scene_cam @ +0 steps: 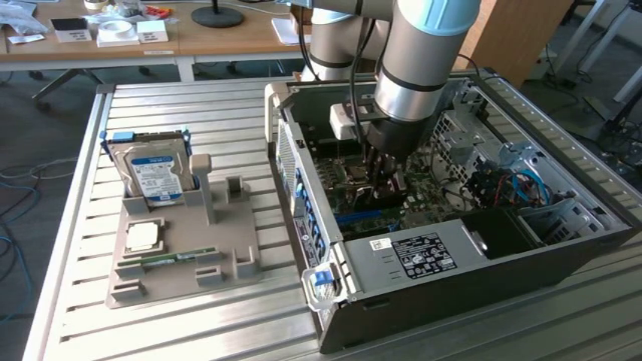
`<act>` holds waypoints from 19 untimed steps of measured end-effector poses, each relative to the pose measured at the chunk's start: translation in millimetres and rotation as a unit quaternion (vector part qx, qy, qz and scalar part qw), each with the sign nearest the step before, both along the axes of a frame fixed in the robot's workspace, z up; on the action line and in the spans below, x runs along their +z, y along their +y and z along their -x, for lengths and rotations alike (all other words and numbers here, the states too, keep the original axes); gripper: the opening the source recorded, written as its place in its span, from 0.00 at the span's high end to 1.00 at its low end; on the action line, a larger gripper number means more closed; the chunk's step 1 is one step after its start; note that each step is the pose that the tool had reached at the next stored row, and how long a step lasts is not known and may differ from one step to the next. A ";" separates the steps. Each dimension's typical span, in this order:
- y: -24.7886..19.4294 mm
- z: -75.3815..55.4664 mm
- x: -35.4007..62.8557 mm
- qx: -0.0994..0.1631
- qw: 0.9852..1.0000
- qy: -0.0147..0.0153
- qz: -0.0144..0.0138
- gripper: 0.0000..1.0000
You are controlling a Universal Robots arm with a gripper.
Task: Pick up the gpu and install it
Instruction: 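Insert the gpu into the slot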
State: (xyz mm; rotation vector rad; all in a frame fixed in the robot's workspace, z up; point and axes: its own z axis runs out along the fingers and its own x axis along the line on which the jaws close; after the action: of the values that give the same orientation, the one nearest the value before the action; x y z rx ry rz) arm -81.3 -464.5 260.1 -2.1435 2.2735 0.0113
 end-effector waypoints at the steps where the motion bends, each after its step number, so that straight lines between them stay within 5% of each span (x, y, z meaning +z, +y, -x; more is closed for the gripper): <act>1: 0.0 0.0 0.0 0.000 1.000 0.000 0.000 0.73; 19: 0.0 0.0 -4.1 0.000 1.000 0.000 0.000 0.73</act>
State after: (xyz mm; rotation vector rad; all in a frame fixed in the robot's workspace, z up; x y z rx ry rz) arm -81.3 -464.5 256.1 -2.1433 2.2734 0.0115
